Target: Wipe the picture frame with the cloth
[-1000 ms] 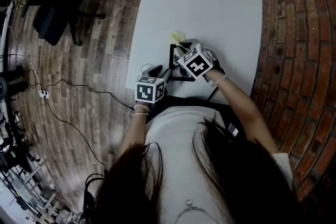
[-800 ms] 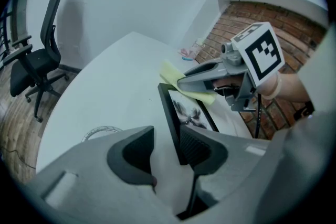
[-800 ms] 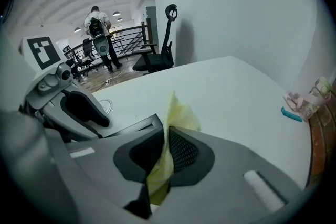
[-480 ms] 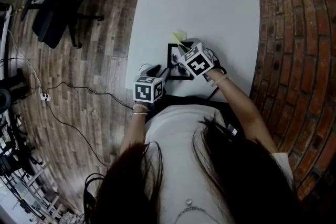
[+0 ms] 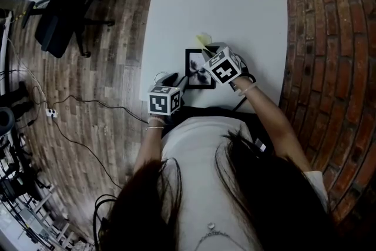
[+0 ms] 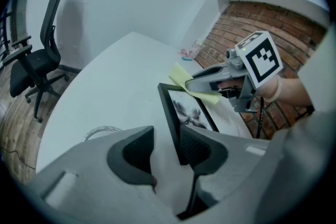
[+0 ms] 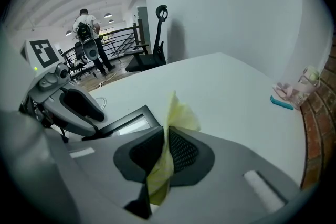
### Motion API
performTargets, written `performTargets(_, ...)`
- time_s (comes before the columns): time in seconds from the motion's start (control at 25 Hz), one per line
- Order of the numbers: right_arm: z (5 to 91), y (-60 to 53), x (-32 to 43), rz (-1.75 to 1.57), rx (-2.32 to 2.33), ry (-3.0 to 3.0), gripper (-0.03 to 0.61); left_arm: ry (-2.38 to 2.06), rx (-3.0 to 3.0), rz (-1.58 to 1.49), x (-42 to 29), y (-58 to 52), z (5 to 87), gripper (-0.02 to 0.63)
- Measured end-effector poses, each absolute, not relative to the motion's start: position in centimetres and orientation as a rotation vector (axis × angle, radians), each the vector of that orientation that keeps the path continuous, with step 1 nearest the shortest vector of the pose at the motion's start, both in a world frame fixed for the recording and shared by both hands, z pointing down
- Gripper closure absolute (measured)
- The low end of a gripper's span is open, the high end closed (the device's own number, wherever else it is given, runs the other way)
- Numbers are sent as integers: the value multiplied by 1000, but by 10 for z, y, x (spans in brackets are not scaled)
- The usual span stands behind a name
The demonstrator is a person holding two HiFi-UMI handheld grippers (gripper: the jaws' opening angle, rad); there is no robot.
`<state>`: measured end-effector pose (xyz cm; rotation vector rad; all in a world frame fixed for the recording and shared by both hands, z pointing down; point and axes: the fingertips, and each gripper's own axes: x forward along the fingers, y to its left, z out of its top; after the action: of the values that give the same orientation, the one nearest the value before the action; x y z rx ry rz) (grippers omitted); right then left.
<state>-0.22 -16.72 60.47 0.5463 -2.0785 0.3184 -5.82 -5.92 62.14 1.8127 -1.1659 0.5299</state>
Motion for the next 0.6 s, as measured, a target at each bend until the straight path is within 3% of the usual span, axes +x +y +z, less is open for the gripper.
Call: performTargets(0.6,605,-171,17,315,611,-2078,545,-1161,1813,530,-58,-59,622,457)
